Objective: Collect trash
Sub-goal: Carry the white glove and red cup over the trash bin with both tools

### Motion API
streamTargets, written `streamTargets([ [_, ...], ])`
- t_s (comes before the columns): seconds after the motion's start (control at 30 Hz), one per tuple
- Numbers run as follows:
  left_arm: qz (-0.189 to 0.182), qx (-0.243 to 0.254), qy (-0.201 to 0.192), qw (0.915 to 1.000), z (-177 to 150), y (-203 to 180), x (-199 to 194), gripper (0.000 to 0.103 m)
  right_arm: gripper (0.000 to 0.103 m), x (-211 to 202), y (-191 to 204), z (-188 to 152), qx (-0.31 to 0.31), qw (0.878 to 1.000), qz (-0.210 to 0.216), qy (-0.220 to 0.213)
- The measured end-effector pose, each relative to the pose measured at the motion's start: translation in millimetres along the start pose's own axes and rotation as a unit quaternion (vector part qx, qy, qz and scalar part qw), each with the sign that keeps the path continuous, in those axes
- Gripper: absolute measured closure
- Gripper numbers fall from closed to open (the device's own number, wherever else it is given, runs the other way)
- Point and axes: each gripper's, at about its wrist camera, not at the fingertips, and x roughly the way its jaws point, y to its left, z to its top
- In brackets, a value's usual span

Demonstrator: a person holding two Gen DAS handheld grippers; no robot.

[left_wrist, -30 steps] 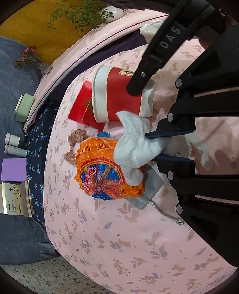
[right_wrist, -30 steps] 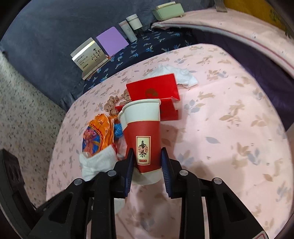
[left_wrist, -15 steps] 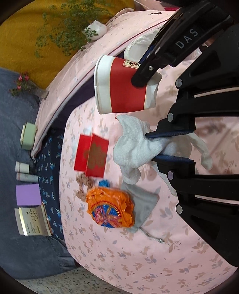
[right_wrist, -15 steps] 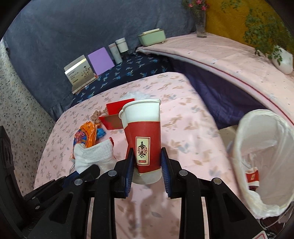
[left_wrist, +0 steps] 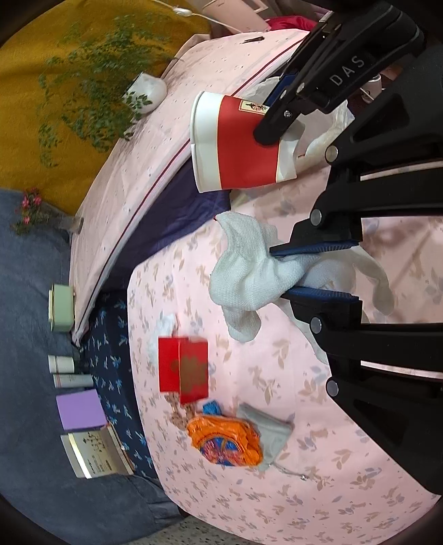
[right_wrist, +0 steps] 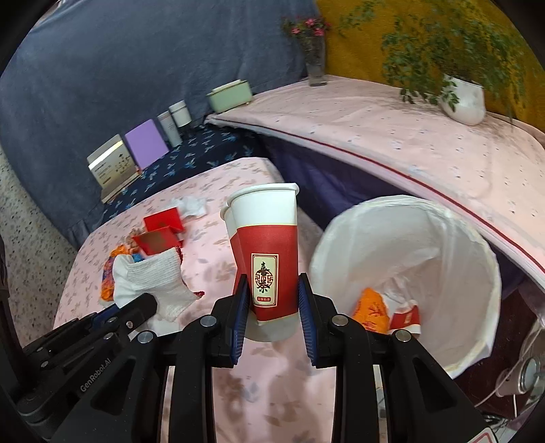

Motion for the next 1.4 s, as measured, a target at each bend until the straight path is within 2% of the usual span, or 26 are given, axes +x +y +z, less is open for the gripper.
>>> streamTargets([
  [0.4,-0.034,0.065,0.004,0.9973,3,-77,10,0.085,0.076,-23,-78,-4,0.057,0.997,-0.043,-0.021],
  [0.7,-0.055,0.110,0.014,0.9924,3,-132,24,0.085,0.076,-29,-127,-12,0.095,0.993,-0.068,-0.021],
  [0.93,-0.064,0.130,0.019,0.9893,4,-157,34,0.084,0.076,-30,-146,-14,0.110,0.991,-0.075,-0.022],
  [1.2,-0.069,0.134,0.022,0.9884,6,-167,41,0.082,0.076,-27,-153,-13,0.118,0.990,-0.076,-0.021],
  [1.4,-0.070,0.126,0.019,0.9895,5,-165,42,0.059,0.076,-23,-153,-13,0.118,0.990,-0.074,-0.016],
])
